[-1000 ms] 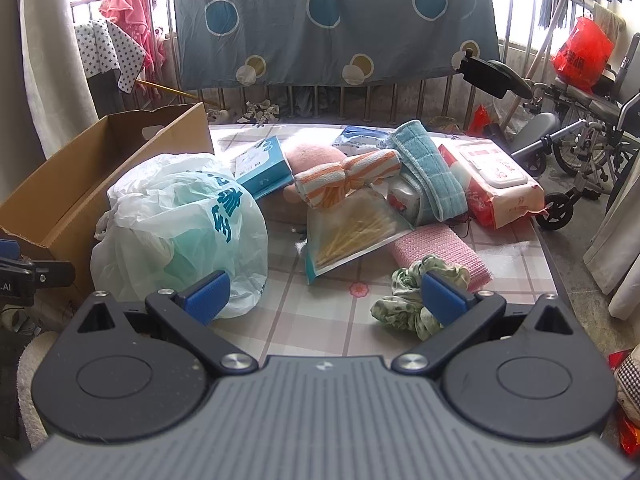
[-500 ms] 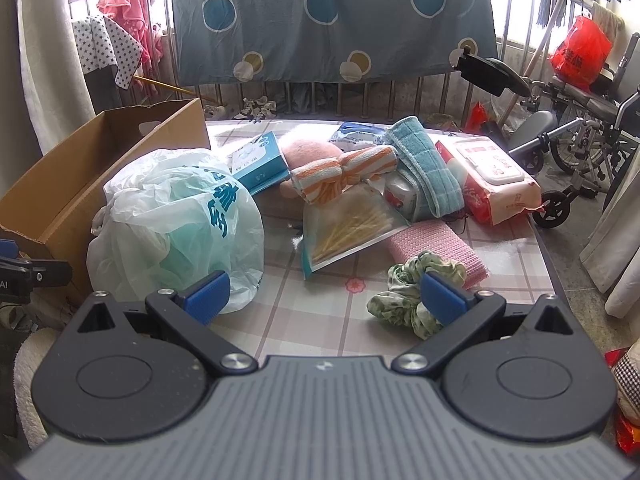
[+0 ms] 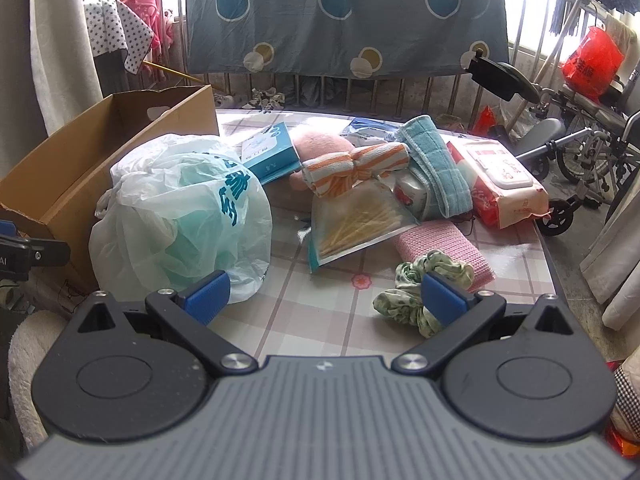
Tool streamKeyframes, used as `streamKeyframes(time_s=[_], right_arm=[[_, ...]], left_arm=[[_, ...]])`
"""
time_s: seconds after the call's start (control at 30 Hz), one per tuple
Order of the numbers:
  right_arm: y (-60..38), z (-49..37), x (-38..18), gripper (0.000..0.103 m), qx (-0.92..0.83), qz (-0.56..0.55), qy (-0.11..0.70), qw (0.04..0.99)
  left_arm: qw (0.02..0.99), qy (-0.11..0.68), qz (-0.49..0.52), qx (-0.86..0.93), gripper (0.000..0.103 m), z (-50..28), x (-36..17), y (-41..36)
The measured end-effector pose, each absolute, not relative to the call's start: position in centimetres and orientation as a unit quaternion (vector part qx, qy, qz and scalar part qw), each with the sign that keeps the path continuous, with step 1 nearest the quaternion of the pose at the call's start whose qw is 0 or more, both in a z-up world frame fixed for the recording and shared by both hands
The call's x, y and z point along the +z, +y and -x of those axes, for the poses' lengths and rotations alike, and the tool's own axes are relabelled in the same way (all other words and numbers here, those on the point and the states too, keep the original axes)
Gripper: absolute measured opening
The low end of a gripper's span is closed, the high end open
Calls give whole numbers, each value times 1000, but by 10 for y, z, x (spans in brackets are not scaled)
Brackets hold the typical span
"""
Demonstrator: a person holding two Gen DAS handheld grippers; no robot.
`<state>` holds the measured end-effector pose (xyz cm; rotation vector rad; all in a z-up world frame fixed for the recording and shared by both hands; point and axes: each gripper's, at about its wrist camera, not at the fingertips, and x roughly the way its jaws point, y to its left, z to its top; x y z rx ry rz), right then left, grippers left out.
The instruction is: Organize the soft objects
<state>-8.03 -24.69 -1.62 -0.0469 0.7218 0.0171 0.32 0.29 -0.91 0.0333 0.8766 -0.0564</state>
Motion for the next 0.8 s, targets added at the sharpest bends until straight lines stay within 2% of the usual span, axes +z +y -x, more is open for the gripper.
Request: streamKeyframes(time_s=[0.8], right_arm=[[-234,72,-14,102,29,42,350,935]], left_arm=[[908,419,-8,-17,103,-5,-6,12]])
